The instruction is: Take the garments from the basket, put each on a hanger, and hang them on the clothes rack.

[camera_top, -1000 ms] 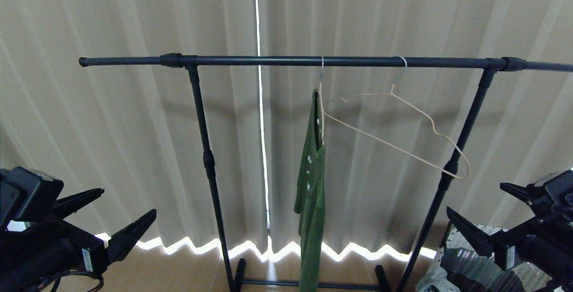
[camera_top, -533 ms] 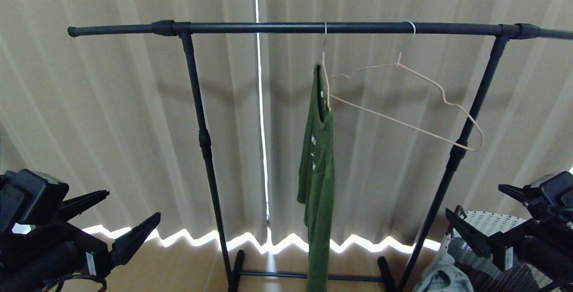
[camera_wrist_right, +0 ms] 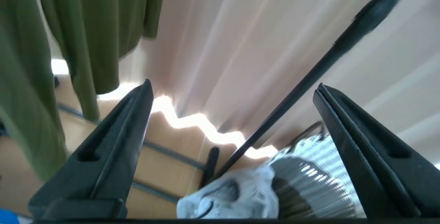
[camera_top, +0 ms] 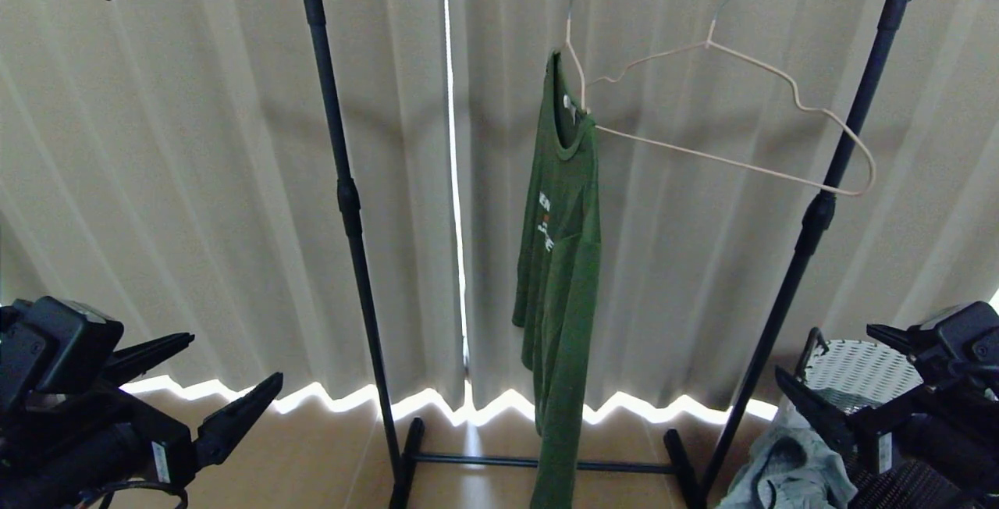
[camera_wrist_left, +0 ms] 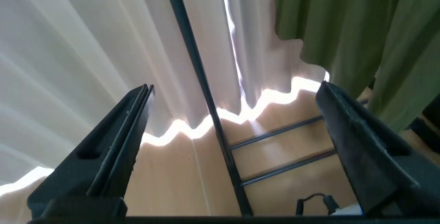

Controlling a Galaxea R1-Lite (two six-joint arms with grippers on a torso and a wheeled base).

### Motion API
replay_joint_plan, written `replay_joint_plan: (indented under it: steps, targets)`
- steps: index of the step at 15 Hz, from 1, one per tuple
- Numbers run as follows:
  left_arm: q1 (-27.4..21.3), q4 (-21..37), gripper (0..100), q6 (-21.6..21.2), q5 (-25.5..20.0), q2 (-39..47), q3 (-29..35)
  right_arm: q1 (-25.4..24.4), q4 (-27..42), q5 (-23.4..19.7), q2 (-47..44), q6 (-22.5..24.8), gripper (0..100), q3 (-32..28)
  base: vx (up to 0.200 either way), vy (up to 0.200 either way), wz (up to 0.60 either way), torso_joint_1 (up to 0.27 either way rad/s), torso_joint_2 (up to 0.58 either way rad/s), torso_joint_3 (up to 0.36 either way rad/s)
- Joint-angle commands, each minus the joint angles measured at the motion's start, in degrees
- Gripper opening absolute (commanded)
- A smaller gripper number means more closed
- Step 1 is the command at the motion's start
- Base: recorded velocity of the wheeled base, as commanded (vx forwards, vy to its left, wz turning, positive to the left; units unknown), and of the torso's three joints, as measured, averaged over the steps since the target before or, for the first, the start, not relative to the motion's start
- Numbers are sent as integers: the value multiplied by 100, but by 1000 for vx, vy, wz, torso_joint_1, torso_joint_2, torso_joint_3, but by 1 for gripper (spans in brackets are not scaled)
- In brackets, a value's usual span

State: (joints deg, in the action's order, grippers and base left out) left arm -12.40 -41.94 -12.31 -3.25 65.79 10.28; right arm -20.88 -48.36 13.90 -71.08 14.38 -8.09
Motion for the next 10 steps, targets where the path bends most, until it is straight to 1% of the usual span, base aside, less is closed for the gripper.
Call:
replay_joint_plan:
  steps: [1, 3, 4, 10]
  targets:
    - [1, -8, 100, 1, 0, 4, 1, -4, -7, -1, -2, 3, 100, 1, 0, 0, 0, -183, 452, 246]
    - [1, -8, 100, 27, -8, -40, -43, -4, -16, -1, -2, 3, 100, -17, 0, 0, 0, -149, 400, 193]
    - [-8, -8, 100, 27, -8, -75, -87, -4, -16, -1, -2, -6, 100, -8, 0, 0, 0, -71, 188, 115]
    - [-8, -8, 100, 36, -8, -154, -70, -12, -16, -27, 7, -6, 100, 1, 0, 0, 0, -8, 28, 13]
